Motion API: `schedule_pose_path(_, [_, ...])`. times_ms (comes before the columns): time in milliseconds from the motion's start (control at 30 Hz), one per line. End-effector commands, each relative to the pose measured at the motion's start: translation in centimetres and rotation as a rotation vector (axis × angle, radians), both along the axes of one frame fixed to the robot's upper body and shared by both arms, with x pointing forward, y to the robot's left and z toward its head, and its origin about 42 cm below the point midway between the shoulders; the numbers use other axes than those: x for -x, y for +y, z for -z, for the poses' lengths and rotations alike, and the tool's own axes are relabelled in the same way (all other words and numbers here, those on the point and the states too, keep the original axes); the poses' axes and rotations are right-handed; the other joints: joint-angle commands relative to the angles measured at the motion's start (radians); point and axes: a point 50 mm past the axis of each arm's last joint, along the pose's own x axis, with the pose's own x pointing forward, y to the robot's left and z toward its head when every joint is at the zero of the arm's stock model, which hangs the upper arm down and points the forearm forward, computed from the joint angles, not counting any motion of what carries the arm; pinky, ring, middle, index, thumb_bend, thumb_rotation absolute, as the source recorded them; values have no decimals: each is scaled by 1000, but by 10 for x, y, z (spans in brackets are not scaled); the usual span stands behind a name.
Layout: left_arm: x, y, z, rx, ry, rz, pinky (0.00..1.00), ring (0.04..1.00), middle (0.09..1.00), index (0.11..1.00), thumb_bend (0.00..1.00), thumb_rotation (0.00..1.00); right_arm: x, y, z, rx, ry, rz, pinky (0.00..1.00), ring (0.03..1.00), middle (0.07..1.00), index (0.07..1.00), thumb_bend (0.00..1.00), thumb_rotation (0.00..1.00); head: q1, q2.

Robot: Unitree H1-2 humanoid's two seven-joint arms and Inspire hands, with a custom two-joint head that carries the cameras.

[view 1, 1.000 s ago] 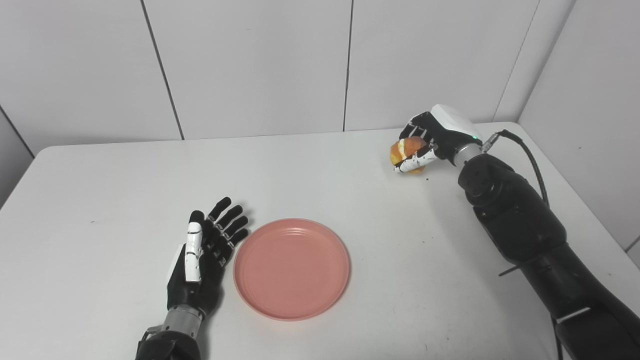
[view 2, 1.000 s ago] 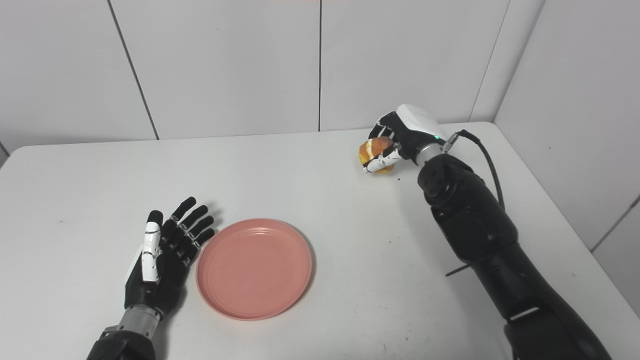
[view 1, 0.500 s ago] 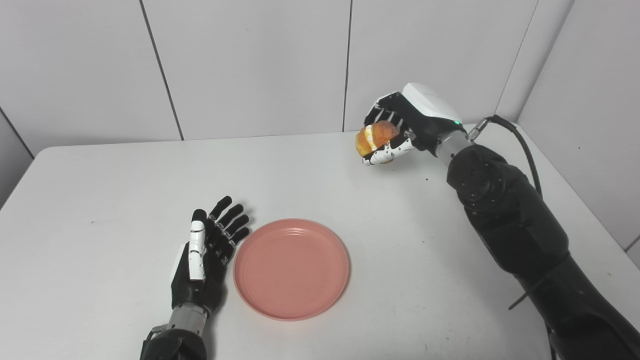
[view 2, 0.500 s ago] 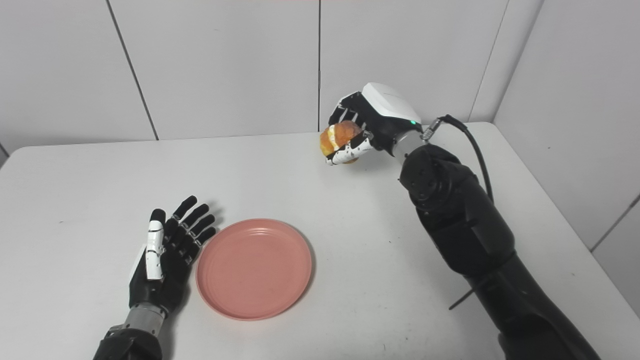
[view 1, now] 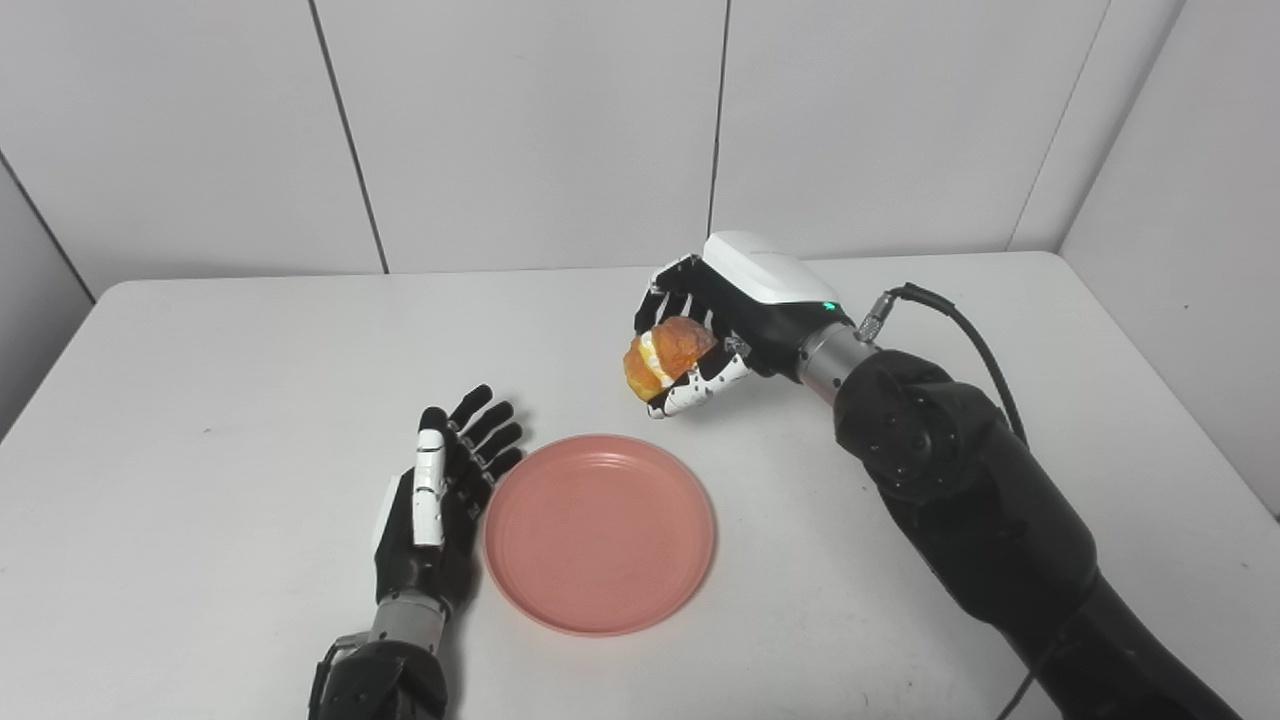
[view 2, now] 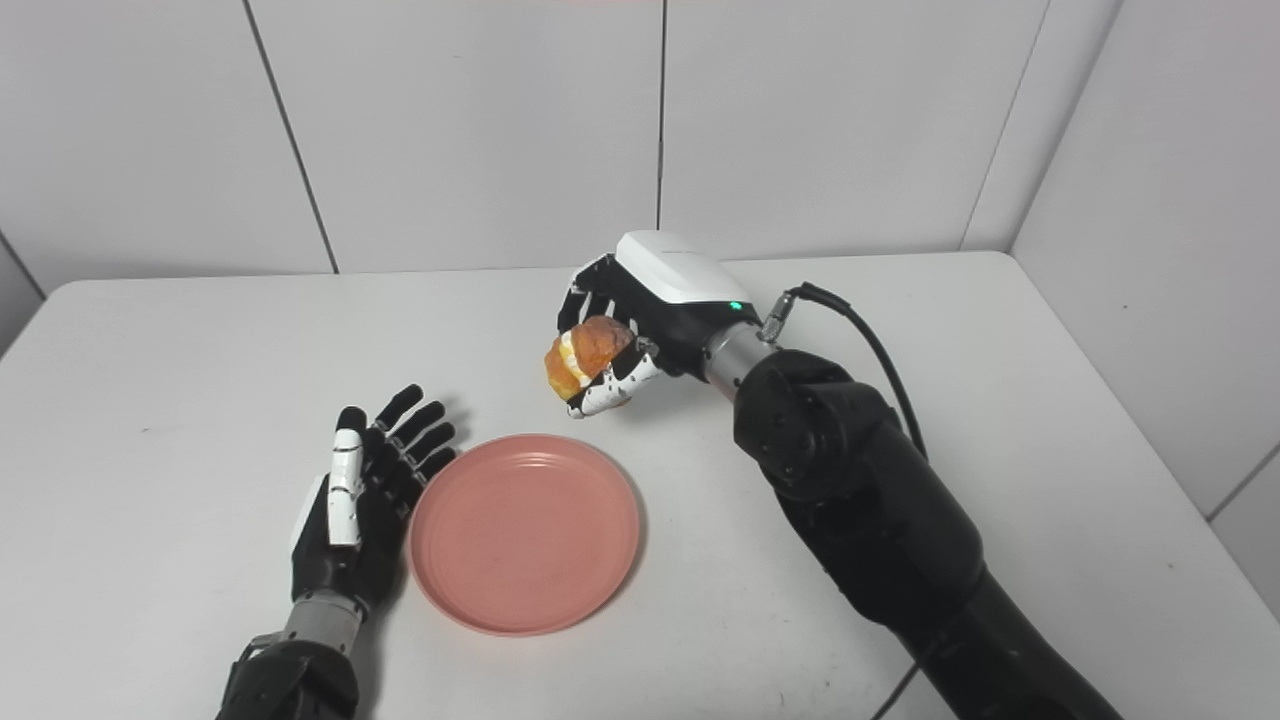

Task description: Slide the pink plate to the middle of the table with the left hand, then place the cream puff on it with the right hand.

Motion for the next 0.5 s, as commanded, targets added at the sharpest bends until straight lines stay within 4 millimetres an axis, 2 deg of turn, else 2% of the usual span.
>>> schedule_pose_path(0, [-5, -7, -9, -9, -41, 2, 834, 833, 840, 827, 566, 1000, 4, 7, -13, -2, -71, -41, 326, 402, 484, 490, 509, 122, 7, 5])
schedule_pose_path(100, [-5, -9, -11, -20, -38, -6, 837, 837, 843, 831, 569, 1000, 7, 13, -5, 7, -48, -54, 303, 382, 467, 490, 508, 123, 15, 10])
schedule_pose_path(467, [-7, -14, -14, -84, -77, -57, 820, 829, 836, 823, 569, 1000, 17, 29, 23, 42, 8, -104, 316, 398, 484, 491, 509, 124, 39, 22])
